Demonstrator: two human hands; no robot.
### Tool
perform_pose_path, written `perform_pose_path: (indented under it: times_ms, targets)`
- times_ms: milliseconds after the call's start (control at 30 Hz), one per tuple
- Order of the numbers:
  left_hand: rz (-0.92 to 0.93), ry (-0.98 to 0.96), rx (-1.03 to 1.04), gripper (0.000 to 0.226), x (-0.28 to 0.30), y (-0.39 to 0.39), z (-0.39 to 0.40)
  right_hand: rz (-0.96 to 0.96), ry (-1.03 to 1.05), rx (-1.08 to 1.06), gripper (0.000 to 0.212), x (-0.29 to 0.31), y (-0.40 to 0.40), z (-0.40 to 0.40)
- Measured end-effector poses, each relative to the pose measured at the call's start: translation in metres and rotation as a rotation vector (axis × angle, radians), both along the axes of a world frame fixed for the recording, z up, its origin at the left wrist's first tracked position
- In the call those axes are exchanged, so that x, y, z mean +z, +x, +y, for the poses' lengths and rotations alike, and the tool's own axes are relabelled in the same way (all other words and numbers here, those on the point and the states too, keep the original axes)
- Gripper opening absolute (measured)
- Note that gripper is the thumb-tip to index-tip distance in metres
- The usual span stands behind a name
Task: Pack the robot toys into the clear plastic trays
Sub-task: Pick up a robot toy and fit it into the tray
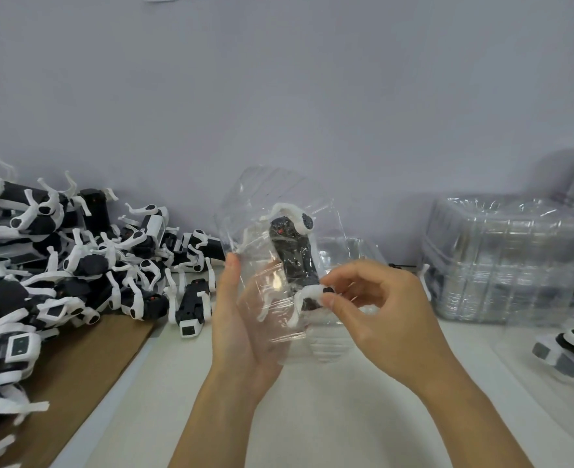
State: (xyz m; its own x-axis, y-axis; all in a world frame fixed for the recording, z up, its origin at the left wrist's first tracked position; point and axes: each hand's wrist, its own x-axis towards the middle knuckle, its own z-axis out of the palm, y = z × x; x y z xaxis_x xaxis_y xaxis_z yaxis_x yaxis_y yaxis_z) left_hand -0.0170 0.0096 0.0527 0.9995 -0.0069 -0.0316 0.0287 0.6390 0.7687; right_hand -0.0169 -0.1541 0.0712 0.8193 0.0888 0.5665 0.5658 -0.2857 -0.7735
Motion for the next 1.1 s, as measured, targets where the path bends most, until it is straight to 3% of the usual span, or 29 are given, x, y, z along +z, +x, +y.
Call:
perform_pose_path:
  times_ms: [133,267,400,633,900,1100]
  targets:
    - [-0.032,0.058,-0.028,0.067,0.004,-0.004,-0.003,-0.056,0.068,-0.074,0.009,0.002,0.001,-0.001]
    - [-0.061,0.113,-0.086,0.069,0.007,-0.007,-0.008,-0.119,0.156,-0.151,0.017,0.006,0.002,0.0]
    - [-0.117,0.205,-0.114,0.056,0.006,-0.008,-0.011,-0.138,0.208,-0.191,0.024,0.008,0.002,-0.002]
    - [-0.129,0.23,-0.091,0.055,0.007,-0.009,-0.011,-0.17,0.205,-0.201,0.021,0.008,0.003,-0.004]
    - [-0.15,0.216,-0.124,0.039,0.004,-0.008,-0.009,-0.183,0.223,-0.239,0.021,0.007,0.003,-0.002]
    - [-0.155,0.217,-0.139,0.051,0.002,-0.006,-0.009,-0.165,0.227,-0.222,0.019,0.005,0.005,-0.003]
